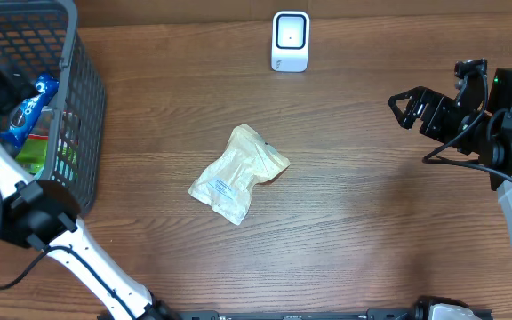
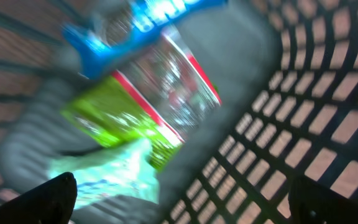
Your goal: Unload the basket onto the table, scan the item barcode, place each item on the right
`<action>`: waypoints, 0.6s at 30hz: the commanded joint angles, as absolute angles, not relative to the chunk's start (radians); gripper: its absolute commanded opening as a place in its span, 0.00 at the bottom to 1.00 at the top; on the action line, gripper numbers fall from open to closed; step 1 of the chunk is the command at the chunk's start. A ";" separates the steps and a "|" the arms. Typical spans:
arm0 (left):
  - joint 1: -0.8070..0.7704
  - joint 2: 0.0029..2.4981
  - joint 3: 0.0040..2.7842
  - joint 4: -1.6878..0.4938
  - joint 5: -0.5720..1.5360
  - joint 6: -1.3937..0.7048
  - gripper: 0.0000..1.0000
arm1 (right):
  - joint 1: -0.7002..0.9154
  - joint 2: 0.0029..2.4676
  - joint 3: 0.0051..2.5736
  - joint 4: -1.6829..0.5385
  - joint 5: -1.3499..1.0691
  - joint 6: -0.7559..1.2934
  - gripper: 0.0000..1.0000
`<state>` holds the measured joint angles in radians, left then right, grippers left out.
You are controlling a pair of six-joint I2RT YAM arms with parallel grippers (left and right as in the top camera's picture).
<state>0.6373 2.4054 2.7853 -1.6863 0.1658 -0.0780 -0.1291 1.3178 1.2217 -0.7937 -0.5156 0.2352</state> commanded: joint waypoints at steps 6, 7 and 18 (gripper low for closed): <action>0.553 2.287 2.503 -1.690 0.121 -0.099 1.00 | -0.124 1.314 1.251 -0.791 -0.509 0.236 1.00; 0.547 2.268 2.489 -1.690 0.086 -0.111 1.00 | -0.124 1.314 1.251 -0.789 -0.509 0.236 1.00; 0.505 1.995 2.434 -1.690 0.031 -0.140 1.00 | -0.124 1.321 1.251 -0.770 -0.509 0.236 1.00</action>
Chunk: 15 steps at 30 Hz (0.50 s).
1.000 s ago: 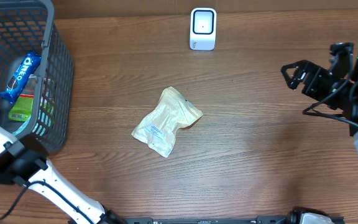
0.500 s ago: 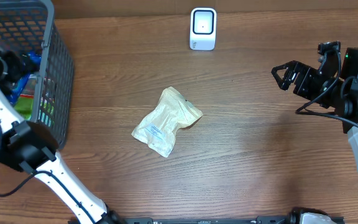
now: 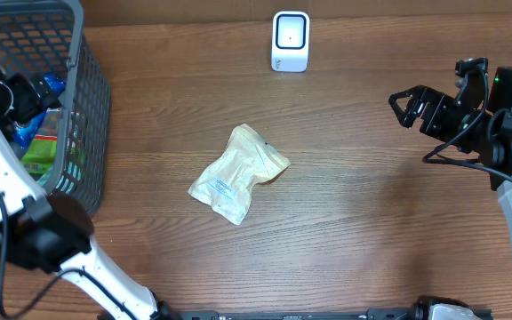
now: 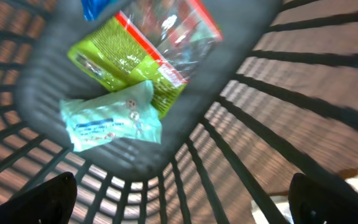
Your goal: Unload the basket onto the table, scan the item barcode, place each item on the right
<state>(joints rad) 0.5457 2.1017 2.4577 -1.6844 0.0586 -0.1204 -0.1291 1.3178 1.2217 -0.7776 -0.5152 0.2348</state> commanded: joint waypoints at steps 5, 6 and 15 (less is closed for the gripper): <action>0.455 1.843 2.257 -1.687 -0.105 -0.226 1.00 | -0.124 1.332 1.251 -0.756 -0.510 0.236 1.00; 0.450 1.819 2.221 -1.682 -0.118 -0.234 1.00 | -0.124 1.334 1.251 -0.754 -0.510 0.236 1.00; 0.458 1.470 1.791 -1.345 -0.221 -0.293 1.00 | -0.124 1.338 1.251 -0.754 -0.510 0.232 1.00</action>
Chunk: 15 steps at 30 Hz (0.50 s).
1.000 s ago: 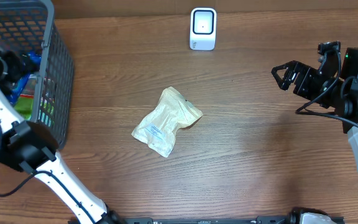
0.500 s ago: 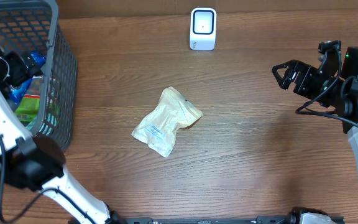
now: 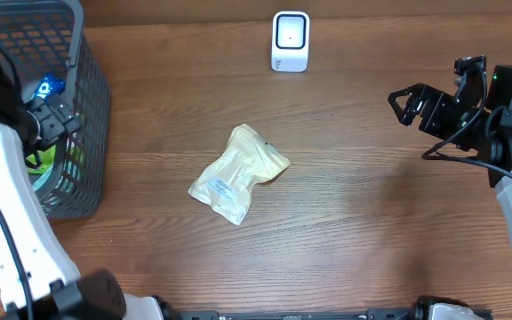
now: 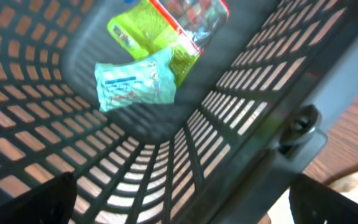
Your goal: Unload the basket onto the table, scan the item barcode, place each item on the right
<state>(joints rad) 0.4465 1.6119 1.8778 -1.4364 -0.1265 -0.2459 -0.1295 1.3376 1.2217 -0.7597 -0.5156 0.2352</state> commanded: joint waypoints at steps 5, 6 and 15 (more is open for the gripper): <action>0.491 1.381 1.665 -1.073 -0.213 -0.255 1.00 | -0.124 1.338 1.251 -0.748 -0.510 0.232 1.00; 0.500 1.386 1.661 -1.048 -0.195 -0.255 1.00 | -0.124 1.338 1.251 -0.749 -0.510 0.232 1.00; 0.597 1.481 1.662 -0.930 -0.072 -0.224 1.00 | -0.124 1.338 1.251 -0.766 -0.511 0.233 1.00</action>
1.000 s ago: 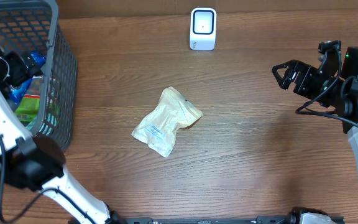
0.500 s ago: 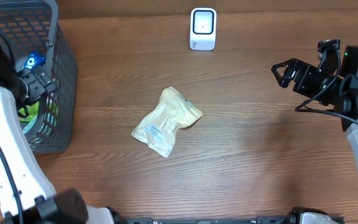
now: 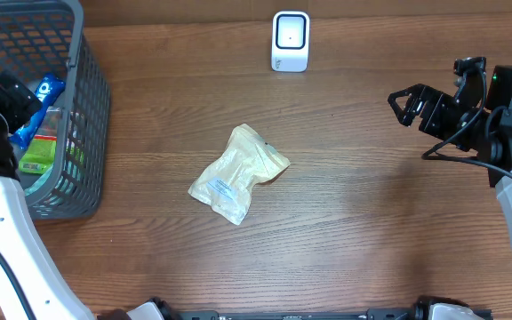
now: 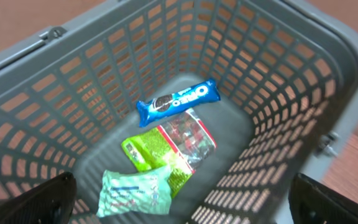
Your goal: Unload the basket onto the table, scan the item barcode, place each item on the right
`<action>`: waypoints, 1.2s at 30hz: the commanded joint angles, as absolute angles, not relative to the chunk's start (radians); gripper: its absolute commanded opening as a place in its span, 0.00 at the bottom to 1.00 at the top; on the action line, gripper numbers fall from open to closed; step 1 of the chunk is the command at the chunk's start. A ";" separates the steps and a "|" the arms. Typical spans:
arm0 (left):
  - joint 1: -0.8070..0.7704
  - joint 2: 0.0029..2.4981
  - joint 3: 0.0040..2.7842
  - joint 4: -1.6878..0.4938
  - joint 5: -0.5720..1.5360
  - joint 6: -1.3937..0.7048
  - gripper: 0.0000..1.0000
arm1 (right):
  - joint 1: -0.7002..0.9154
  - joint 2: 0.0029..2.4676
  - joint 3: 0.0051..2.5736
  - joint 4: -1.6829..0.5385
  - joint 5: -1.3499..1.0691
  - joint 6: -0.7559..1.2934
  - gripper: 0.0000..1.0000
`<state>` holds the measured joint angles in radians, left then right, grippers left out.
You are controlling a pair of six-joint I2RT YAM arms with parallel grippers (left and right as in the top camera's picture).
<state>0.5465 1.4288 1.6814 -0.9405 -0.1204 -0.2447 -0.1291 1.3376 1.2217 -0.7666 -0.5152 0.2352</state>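
Observation:
A cream packet [image 3: 238, 173] with a small printed label lies flat on the wooden table [image 3: 354, 231], mid-table. The white barcode scanner [image 3: 290, 40] stands at the far edge. My left gripper [image 4: 185, 214] hangs open and empty above the grey basket [image 4: 303, 74]; its dark fingertips [image 4: 45, 199] frame the view. Below it lie a blue Oreo pack [image 4: 178, 102], a green snack bag [image 4: 166, 146] and a mint-green packet [image 4: 135, 193]. In the overhead view the left gripper [image 3: 14, 94] sits over the basket's left part. My right gripper [image 3: 405, 107] is open at the right, far from the packet.
The basket [image 3: 92, 107] fills the far left corner, with its wall between the left gripper and the cream packet. The white left arm runs down the left edge. The right arm's base stands at the right edge.
My left gripper was at the basket's right wall, looking along it; it is now higher and further left, looking down into the basket. It is still open and empty. The right arm is unchanged.
The left gripper was first low inside the basket, close to the packs, then somewhat higher over them. After that it was beside the basket's right wall, and now it is above the basket. It stayed open throughout. The cream packet and the right arm kept their places.

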 commanded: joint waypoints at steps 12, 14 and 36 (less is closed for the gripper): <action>0.729 1.864 1.662 -0.974 0.132 -0.205 1.00 | -0.123 1.338 1.251 -0.799 -0.518 0.232 1.00; 0.724 1.912 1.662 -0.974 0.132 -0.205 1.00 | -0.123 1.338 1.251 -0.799 -0.518 0.232 1.00; 0.698 2.182 1.659 -1.050 -0.006 -0.194 0.95 | -0.123 1.338 1.251 -0.799 -0.518 0.232 1.00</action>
